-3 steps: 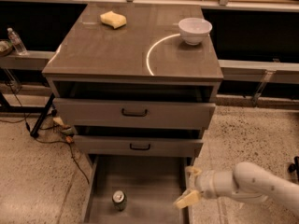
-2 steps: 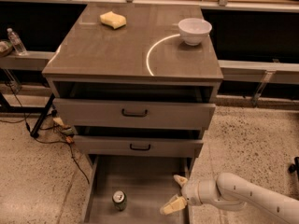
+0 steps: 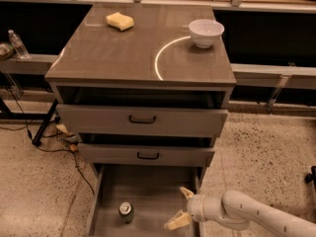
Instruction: Pick green can from bottom drawer and place on counter
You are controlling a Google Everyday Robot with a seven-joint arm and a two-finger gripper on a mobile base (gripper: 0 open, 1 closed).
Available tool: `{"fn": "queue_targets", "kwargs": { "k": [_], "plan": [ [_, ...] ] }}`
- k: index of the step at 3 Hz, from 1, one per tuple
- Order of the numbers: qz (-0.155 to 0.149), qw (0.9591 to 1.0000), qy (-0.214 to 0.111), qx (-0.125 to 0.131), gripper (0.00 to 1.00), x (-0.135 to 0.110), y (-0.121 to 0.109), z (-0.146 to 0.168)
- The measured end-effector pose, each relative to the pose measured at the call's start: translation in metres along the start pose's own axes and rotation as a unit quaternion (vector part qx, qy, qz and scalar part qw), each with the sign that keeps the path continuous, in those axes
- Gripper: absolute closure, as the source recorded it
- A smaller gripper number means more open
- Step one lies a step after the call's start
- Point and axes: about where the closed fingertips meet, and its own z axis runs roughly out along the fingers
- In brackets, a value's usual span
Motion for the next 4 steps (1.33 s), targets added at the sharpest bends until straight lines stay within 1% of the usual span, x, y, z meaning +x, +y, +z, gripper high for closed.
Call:
{"fn": "queue_targets", "kwargs": {
  "k": [1, 2, 3, 4],
  "plan": [
    [-0.024, 0.9995, -0.016, 0.01, 0.0, 0.055, -0.015, 0.064],
    [-0.056, 0.9984, -0.009, 0.001, 0.0, 0.095, -0.021, 0.128],
    [-0.078, 0.9967, -0.012, -0.018, 0.0, 0.098, -0.02, 0.171],
    [-0.087, 0.9955, -0.023, -0.029, 0.0, 0.085, -0.019, 0.191]
  ]
}}
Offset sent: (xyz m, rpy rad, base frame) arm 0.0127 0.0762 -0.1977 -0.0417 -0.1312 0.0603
